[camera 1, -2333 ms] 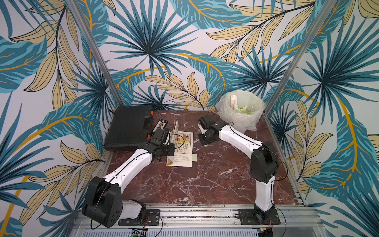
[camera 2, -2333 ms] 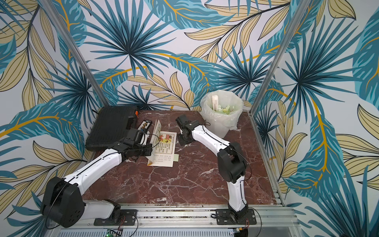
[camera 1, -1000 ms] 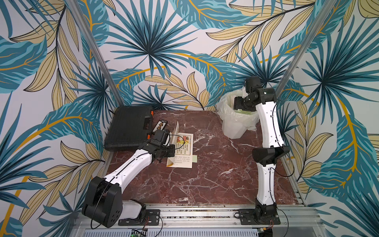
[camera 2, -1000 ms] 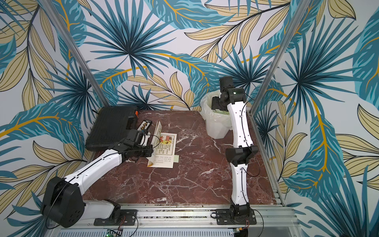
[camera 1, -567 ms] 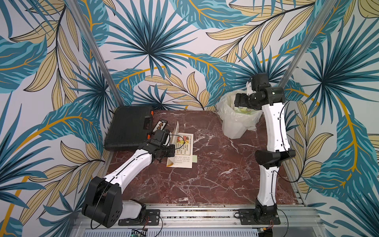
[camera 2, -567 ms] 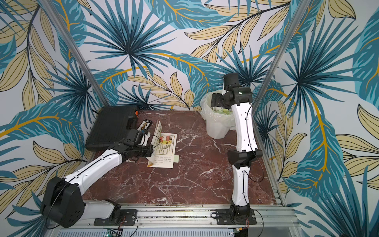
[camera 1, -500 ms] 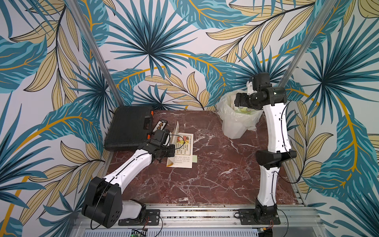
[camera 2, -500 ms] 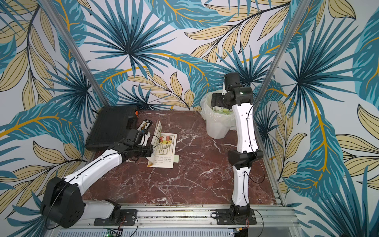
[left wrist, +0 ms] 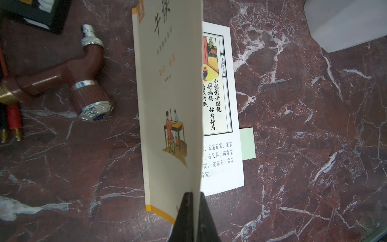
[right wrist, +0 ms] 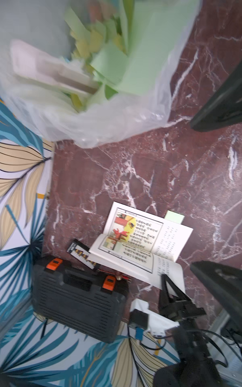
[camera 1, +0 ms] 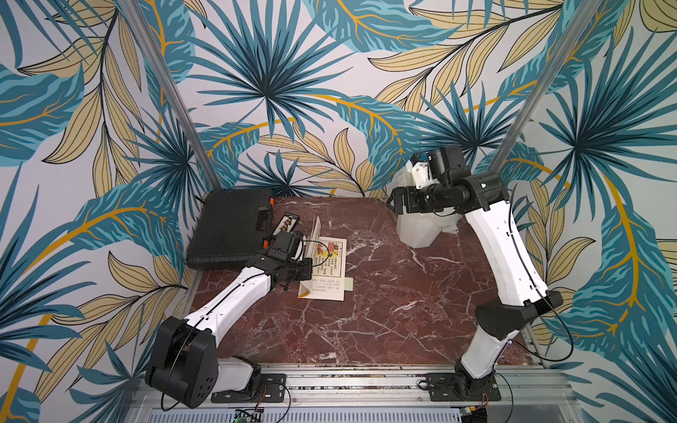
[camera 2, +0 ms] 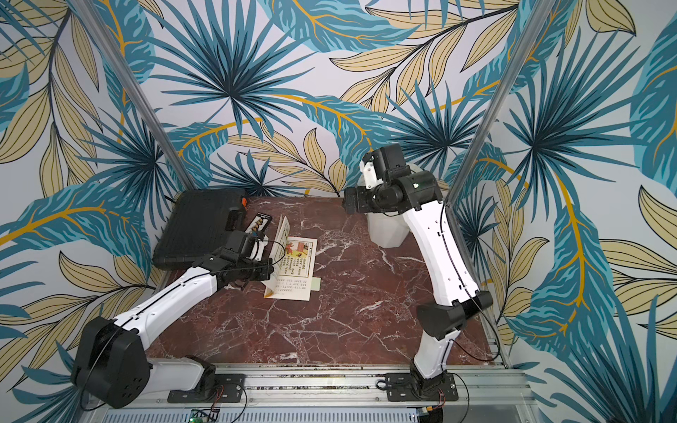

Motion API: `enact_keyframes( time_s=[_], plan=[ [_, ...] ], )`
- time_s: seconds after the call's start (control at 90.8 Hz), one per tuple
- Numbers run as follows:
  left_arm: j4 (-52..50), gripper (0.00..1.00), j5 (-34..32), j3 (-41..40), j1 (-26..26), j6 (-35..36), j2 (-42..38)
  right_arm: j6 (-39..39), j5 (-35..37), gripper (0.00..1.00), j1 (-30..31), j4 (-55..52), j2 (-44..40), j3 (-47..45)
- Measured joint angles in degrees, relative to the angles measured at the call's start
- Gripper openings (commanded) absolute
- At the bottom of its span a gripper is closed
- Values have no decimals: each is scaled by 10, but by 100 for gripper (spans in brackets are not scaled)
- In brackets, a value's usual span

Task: Peel off the used sticky note
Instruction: Place the note in the trash bin, then tear off the note from the book.

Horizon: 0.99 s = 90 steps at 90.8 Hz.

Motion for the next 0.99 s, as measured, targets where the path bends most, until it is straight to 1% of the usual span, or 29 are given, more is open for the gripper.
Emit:
enact_keyframes(
  time_s=[0.077,0.198,0.352,0.474,0.562,0.661,0.848,0.991],
  plan=[
    [0,0,0,0,0,0,0,19,-27,99,1,68,-52,-127],
    [1,0,-2,-3,0,-1,0,54,-74,93,6,172,-96,-291],
    [10,0,-5,-16,0,-9,7,113,-136,86,23,309,-101,-464],
    [16,0,-8,-31,0,-15,17,159,-173,81,36,396,-86,-557],
    [20,0,-11,-41,0,-17,23,185,-191,78,50,451,-57,-593],
    [28,0,-9,-49,0,-19,27,208,-203,77,72,500,-15,-610],
    [58,0,-2,-66,-2,-27,47,240,-211,73,121,570,55,-611],
    [94,0,5,-87,-9,-38,72,261,-217,71,153,602,98,-607]
  ],
)
